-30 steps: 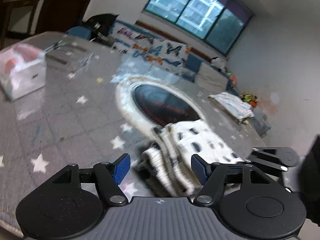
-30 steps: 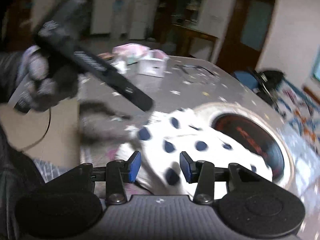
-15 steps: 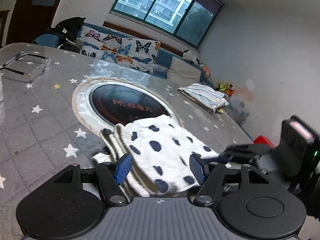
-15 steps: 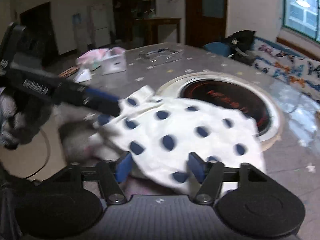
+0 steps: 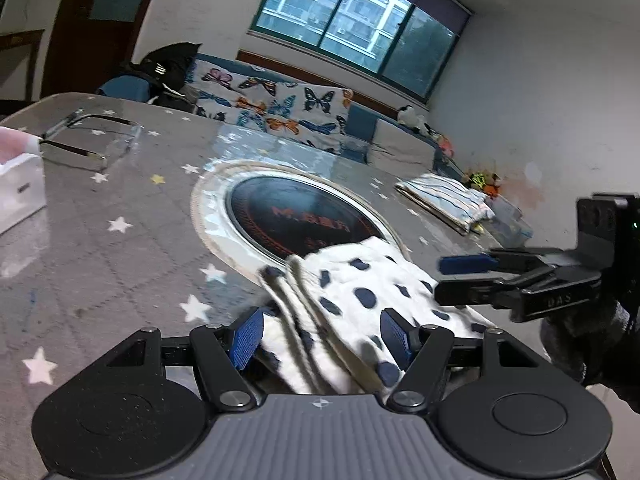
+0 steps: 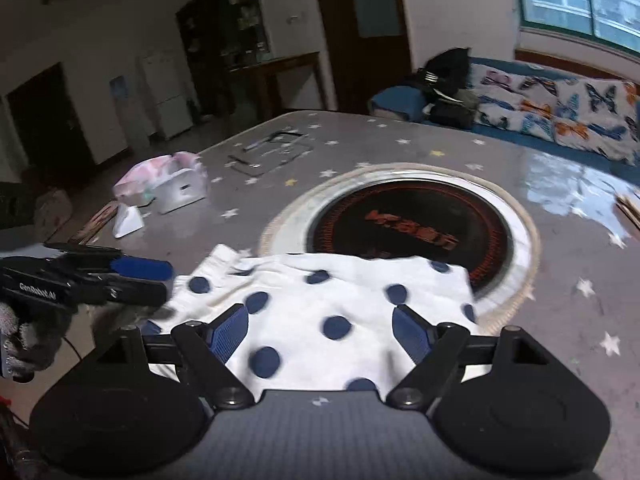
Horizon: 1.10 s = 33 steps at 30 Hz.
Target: Fold clothes
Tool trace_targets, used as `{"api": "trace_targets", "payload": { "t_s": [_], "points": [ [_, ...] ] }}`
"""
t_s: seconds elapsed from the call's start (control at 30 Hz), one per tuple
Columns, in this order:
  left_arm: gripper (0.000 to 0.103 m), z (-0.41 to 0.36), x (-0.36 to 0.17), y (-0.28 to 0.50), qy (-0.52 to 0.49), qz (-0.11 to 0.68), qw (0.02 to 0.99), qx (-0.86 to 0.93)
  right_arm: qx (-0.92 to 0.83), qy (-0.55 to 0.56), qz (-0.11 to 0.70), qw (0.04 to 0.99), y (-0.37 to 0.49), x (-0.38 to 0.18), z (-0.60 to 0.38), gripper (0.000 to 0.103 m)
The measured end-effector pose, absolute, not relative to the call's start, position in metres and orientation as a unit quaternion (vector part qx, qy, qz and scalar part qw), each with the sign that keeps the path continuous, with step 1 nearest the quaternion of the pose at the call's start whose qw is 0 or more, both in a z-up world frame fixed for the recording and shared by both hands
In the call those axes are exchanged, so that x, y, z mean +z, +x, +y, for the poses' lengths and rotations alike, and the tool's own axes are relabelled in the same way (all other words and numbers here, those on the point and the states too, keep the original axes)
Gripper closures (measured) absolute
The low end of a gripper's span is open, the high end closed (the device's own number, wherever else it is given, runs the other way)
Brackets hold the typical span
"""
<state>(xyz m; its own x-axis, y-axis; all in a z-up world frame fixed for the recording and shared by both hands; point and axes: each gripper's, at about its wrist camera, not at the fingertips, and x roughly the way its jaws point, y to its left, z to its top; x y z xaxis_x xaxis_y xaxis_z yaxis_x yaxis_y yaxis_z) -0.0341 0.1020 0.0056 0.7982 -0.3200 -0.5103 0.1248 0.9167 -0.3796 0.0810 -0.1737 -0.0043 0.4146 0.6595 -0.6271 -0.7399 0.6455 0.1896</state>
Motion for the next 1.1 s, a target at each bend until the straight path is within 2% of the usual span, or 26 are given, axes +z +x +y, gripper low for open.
{"api": "trace_targets", "payload": {
  "t_s": [0.3, 0.77, 0.87, 0.93, 1.1],
  "points": [
    [0.035, 0.078, 0.017, -0.017, -0.138, 0.278, 0.94, -0.142, 0.391, -0.091, 0.365, 0.84, 0.068, -0.028, -0.172, 0.022],
    [0.034, 0.063, -0.011, -0.028, -0.071, 0.304, 0.941, -0.128, 0.351, -0.102, 0.365, 0.856, 0.026, -0.044, -0.218, 0.02],
    [0.034, 0.067, -0.013, -0.029, -0.077, 0.31, 0.939, -0.125, 0.359, -0.085, 0.343, 0.864, 0.024, -0.032, -0.221, 0.012],
    [0.034, 0.069, -0.012, -0.031, -0.084, 0.307, 0.94, -0.126, 0.362, -0.081, 0.325, 0.87, 0.027, -0.023, -0.217, 0.001],
    [0.033, 0.07, -0.014, -0.031, -0.088, 0.312, 0.938, -0.125, 0.372, -0.052, 0.317, 0.871, 0.058, -0.011, -0.199, 0.0]
  ]
}}
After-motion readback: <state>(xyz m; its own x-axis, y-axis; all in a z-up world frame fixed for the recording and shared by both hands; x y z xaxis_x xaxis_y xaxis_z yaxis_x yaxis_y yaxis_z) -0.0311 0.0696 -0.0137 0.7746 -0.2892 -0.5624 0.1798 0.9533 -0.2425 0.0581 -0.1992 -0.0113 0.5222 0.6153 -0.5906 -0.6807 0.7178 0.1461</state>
